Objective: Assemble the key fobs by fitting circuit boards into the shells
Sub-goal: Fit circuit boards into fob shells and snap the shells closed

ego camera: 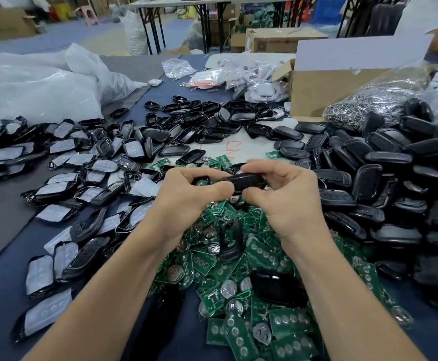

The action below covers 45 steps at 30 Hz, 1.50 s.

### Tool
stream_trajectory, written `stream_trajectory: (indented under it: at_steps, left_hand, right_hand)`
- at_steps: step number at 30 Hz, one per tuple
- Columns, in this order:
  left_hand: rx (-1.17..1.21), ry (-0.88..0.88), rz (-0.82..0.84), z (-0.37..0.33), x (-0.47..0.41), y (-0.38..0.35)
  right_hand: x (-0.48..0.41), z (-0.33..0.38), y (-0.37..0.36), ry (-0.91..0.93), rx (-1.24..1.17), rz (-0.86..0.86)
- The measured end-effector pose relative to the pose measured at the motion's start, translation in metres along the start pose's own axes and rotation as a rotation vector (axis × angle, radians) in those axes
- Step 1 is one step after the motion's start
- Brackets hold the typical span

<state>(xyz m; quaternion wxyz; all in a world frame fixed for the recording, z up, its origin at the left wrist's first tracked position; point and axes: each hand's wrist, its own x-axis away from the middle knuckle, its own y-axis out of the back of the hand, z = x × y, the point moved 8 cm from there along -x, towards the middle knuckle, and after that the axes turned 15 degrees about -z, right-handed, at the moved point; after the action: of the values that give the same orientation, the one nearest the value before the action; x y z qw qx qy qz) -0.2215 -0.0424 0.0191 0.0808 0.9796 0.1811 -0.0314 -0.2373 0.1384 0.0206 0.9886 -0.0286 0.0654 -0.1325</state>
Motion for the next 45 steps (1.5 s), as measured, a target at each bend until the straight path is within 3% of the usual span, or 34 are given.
stream_trajectory:
  at_steps: [6, 14, 20, 26, 34, 45]
  left_hand:
    - [0.056, 0.079, -0.034, 0.005, -0.003, 0.004]
    - [0.069, 0.059, -0.029, 0.007, -0.003, 0.003]
    - [0.089, 0.052, -0.034, 0.005, -0.001, 0.0]
    - [0.131, 0.198, -0.069, 0.015, -0.002, 0.002]
    - [0.173, 0.252, -0.106, 0.017, -0.002, 0.007]
    - [0.116, 0.212, -0.113, 0.017, -0.005, 0.01]
  right_hand:
    - [0.002, -0.01, -0.003, -0.104, 0.048, 0.027]
    - [0.009, -0.014, -0.008, -0.322, -0.12, 0.086]
    - [0.011, -0.013, -0.008, -0.324, -0.11, 0.095]
    - [0.011, -0.014, -0.009, -0.323, -0.1, 0.105]
    - [0.01, -0.012, -0.009, -0.354, -0.213, 0.086]
    - [0.007, -0.013, -0.006, -0.361, -0.27, 0.033]
